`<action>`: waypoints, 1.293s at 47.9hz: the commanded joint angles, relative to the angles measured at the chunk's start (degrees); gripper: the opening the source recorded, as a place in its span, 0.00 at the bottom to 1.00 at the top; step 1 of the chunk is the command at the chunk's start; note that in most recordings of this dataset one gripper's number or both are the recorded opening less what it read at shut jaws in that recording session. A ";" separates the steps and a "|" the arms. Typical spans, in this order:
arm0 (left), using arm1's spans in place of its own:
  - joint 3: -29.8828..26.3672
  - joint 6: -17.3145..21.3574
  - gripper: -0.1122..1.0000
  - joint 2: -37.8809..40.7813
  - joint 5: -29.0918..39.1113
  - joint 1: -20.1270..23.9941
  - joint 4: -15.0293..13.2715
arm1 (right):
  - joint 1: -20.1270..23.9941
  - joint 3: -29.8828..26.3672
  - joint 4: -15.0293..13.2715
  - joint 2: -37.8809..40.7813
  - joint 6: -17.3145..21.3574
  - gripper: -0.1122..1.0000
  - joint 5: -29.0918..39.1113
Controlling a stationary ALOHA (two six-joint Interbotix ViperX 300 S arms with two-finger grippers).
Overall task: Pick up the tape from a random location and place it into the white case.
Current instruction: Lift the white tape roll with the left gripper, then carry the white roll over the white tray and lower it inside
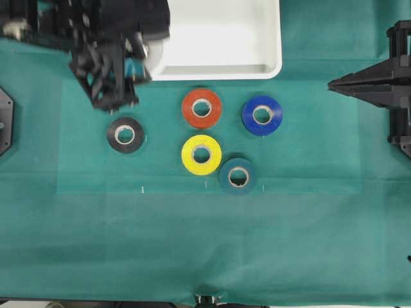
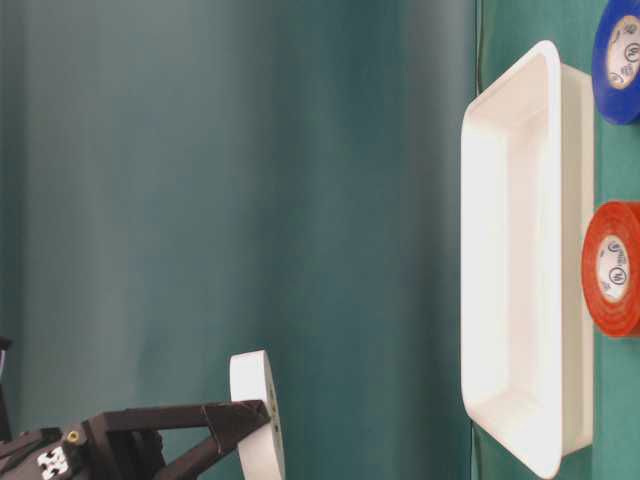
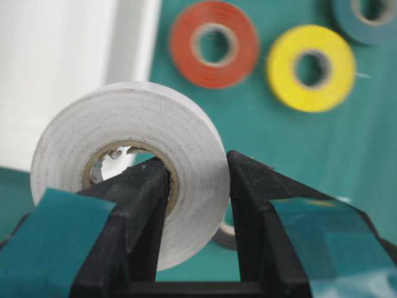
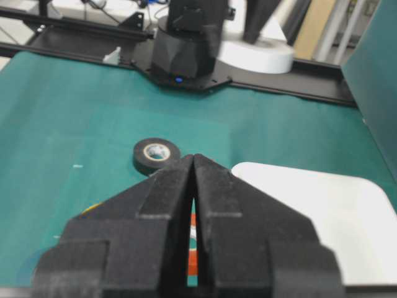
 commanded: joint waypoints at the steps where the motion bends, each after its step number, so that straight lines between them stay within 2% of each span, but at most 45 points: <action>1: 0.00 0.79 0.33 -1.76 -0.18 3.16 0.18 | -0.09 -1.58 0.00 0.35 0.00 0.10 -0.26; 11: 0.00 3.60 0.33 -1.93 -0.18 8.17 0.09 | -0.09 -1.58 0.00 0.35 0.00 0.10 -0.26; 23: 0.00 4.22 0.33 -1.93 0.09 12.30 0.18 | -0.09 -1.58 0.00 0.35 0.00 0.10 -0.18; 44: -1.41 4.04 0.33 0.53 -1.85 12.39 0.18 | -0.09 -1.58 -0.09 0.35 -0.18 0.10 -0.18; 62: -11.95 4.39 0.33 10.28 -3.69 12.22 0.18 | -0.09 -1.49 -0.09 0.35 -0.26 0.10 -0.18</action>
